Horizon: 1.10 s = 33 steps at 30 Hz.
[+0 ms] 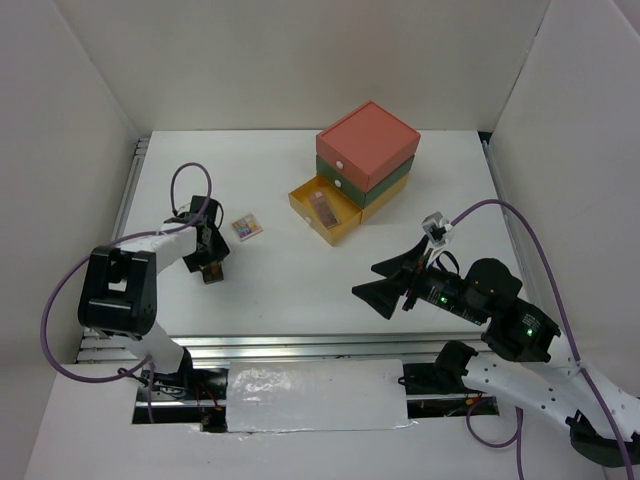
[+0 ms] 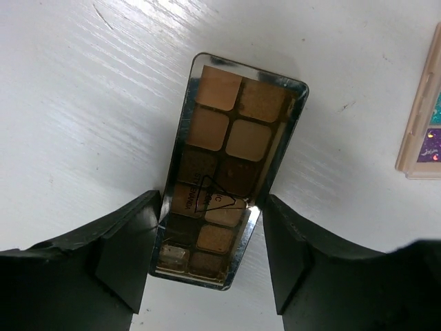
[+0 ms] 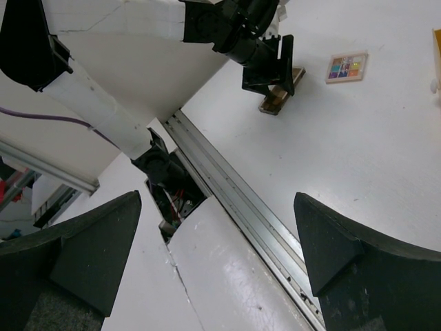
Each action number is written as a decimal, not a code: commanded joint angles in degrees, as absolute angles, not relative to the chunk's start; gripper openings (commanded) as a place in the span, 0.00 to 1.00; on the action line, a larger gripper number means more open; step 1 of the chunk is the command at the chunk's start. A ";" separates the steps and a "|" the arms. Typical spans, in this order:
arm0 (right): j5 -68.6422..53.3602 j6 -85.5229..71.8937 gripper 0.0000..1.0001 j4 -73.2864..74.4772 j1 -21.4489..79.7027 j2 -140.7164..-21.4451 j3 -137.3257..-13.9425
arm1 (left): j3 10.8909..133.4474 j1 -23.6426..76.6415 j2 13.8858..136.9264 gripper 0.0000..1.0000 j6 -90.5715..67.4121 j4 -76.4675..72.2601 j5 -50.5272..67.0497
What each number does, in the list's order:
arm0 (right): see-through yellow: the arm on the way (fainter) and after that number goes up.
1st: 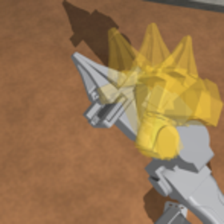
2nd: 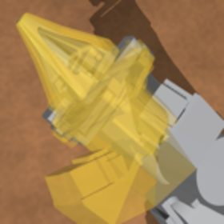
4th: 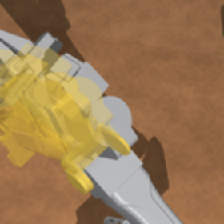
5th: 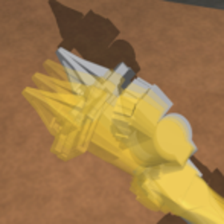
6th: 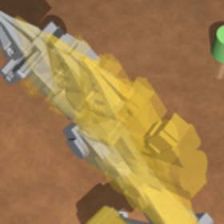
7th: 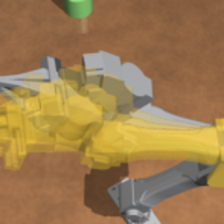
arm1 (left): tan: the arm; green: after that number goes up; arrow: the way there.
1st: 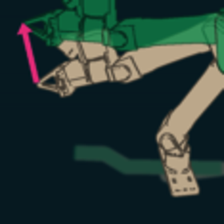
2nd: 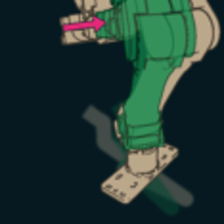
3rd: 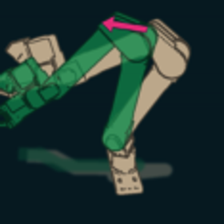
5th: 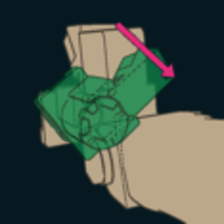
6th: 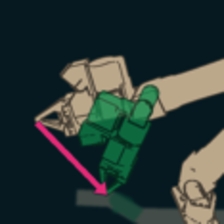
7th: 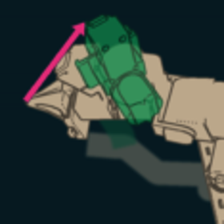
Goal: Organize the makeup
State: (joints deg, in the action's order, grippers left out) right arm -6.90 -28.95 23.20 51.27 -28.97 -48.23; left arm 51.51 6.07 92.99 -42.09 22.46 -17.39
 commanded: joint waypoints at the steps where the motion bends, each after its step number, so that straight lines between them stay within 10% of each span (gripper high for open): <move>1: -7.03 -28.74 1.00 20.74 51.77 -28.21 -47.64 | 50.71 5.54 96.32 0.71 -43.33 23.65 -15.39; 6: -6.50 -28.39 1.00 21.44 51.77 -27.77 -48.16 | 49.31 5.54 94.59 0.17 -44.64 21.71 -13.80; 9: -6.15 -28.04 1.00 21.97 51.68 -27.77 -48.60 | 47.73 5.80 87.47 0.05 -45.96 21.09 -14.76; 20: -4.13 -27.51 1.00 22.15 51.77 -26.90 -48.95 | 45.53 12.21 64.17 0.09 -51.84 6.09 -3.52; 33: -2.73 -27.95 1.00 24.61 51.85 -25.49 -50.71 | 62.28 29.34 93.30 0.07 -64.77 -25.83 -6.50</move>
State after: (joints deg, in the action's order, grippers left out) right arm -3.75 -28.49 24.36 51.40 -26.52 -48.40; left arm 55.51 26.94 87.77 -61.76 -14.63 -5.65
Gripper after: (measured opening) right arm 0.997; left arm 0.653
